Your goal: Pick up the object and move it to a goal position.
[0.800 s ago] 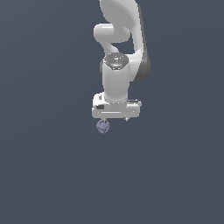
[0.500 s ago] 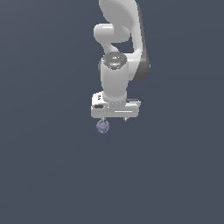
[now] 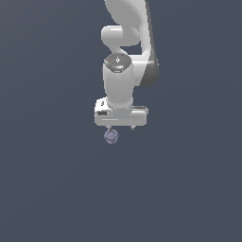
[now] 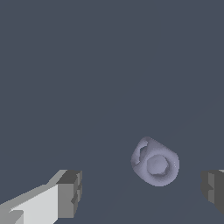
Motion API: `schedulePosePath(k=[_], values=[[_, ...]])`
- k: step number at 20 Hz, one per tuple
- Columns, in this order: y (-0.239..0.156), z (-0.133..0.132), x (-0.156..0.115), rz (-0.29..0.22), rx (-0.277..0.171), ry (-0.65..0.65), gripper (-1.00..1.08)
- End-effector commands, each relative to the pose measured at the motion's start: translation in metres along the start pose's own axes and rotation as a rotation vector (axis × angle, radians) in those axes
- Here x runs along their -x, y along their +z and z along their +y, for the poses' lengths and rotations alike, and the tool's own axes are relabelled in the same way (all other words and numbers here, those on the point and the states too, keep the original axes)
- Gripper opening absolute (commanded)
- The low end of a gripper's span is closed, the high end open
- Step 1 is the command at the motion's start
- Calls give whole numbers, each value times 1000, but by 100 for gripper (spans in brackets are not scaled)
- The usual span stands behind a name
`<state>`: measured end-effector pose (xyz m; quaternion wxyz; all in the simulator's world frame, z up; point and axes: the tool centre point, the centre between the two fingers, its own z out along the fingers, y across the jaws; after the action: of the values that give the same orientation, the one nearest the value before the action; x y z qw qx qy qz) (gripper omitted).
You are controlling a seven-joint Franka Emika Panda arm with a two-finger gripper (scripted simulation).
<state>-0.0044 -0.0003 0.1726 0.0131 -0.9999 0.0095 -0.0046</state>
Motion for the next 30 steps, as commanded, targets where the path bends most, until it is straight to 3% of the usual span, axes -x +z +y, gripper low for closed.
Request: schedulePosePath(k=[1, 10, 23, 30], values=[[0, 0, 0, 0, 0, 0, 100], [14, 9, 5, -2, 2, 87, 100], [63, 42, 30, -4, 18, 403, 100], [78, 53, 39, -2, 26, 507, 100]])
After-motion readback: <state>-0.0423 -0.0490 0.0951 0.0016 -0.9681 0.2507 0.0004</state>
